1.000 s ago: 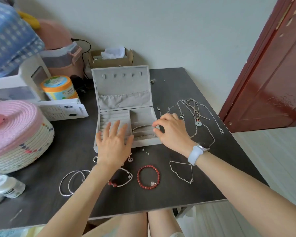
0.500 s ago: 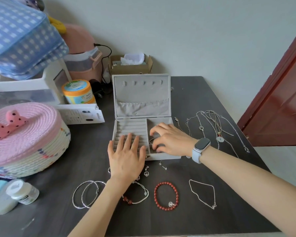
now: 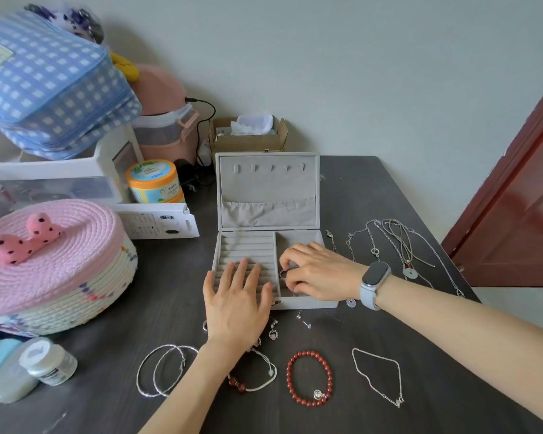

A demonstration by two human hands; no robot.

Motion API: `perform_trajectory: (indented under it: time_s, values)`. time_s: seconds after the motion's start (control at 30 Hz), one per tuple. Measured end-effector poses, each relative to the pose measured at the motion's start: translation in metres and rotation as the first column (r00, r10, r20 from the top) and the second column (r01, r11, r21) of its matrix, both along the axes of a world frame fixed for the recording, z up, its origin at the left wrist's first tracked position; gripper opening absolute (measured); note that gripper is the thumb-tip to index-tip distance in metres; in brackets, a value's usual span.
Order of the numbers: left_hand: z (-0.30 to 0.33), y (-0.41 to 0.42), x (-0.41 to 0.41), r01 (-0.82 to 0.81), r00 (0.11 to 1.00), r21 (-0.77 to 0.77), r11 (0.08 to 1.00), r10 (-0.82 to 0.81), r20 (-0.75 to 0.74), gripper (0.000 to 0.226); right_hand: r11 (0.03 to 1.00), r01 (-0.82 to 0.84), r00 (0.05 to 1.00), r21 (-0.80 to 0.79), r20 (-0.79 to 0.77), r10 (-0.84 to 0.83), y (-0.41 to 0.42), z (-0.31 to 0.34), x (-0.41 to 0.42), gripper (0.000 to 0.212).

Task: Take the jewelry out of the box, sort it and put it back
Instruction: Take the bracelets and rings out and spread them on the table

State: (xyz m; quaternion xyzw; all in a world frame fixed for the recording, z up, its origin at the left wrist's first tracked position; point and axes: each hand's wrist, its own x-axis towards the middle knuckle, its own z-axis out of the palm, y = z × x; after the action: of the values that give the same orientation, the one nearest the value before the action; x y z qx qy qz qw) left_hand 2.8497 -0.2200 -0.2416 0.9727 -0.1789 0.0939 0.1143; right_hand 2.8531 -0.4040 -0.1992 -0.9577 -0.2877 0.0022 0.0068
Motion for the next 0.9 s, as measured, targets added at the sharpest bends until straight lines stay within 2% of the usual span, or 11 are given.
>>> perform_trajectory:
  time_s: [0.1, 0.17, 0.2, 0.23, 0.3, 0.4, 0.5, 0.6, 0.8, 0.9]
  values:
    - [0.001, 0.0, 0.004, 0.02, 0.999, -0.107, 0.994, -0.016, 0.038, 0.032, 0.97, 0.155, 0.987, 0.187, 0.004, -0.159, -0.013, -0.003, -0.013, 0.02]
    - [0.005, -0.005, 0.006, 0.054, 0.997, -0.209, 0.976, -0.043, 0.057, 0.012, 0.918, 0.248, 0.956, 0.309, 0.078, -0.284, -0.024, -0.013, -0.026, 0.029]
    - [0.01, -0.01, 0.007, 0.088, 0.994, -0.205, 0.975, -0.072, 0.085, 0.008, 0.888, 0.288, 0.932, 0.358, 0.109, -0.347, -0.027, -0.019, -0.032, 0.032]
    - [0.016, -0.016, 0.006, 0.124, 0.99, -0.152, 0.981, -0.111, 0.089, 0.007, 0.854, 0.337, 0.906, 0.395, 0.109, -0.408, -0.028, -0.025, -0.04, 0.034]
    - [0.026, -0.032, 0.008, 0.146, 0.989, -0.015, 0.989, -0.146, -0.01, 0.017, 0.789, 0.439, 0.868, 0.43, 0.023, -0.496, -0.024, -0.035, -0.052, 0.041]
    - [0.032, -0.05, 0.018, 0.088, 0.986, 0.18, 0.98, -0.059, -0.158, 0.021, 0.744, 0.497, 0.851, 0.447, -0.083, -0.519, -0.011, -0.044, -0.061, 0.054]
    - [0.032, -0.058, 0.023, 0.035, 0.981, 0.264, 0.964, 0.018, -0.194, 0.022, 0.75, 0.517, 0.841, 0.412, -0.081, -0.535, -0.008, -0.05, -0.062, 0.075]
    - [0.031, -0.061, 0.021, 0.029, 0.982, 0.292, 0.956, 0.028, -0.188, 0.022, 0.761, 0.511, 0.842, 0.4, -0.055, -0.537, -0.008, -0.05, -0.063, 0.079]
    - [0.036, -0.057, 0.024, 0.058, 0.957, 0.164, 0.985, -0.008, -0.288, 0.021, 0.758, 0.493, 0.844, 0.427, -0.023, -0.536, -0.007, -0.05, -0.063, 0.075]
    - [0.034, -0.047, 0.023, 0.101, 0.928, -0.059, 0.993, -0.115, -0.355, 0.01, 0.753, 0.491, 0.839, 0.437, -0.004, -0.544, -0.006, -0.05, -0.063, 0.073]
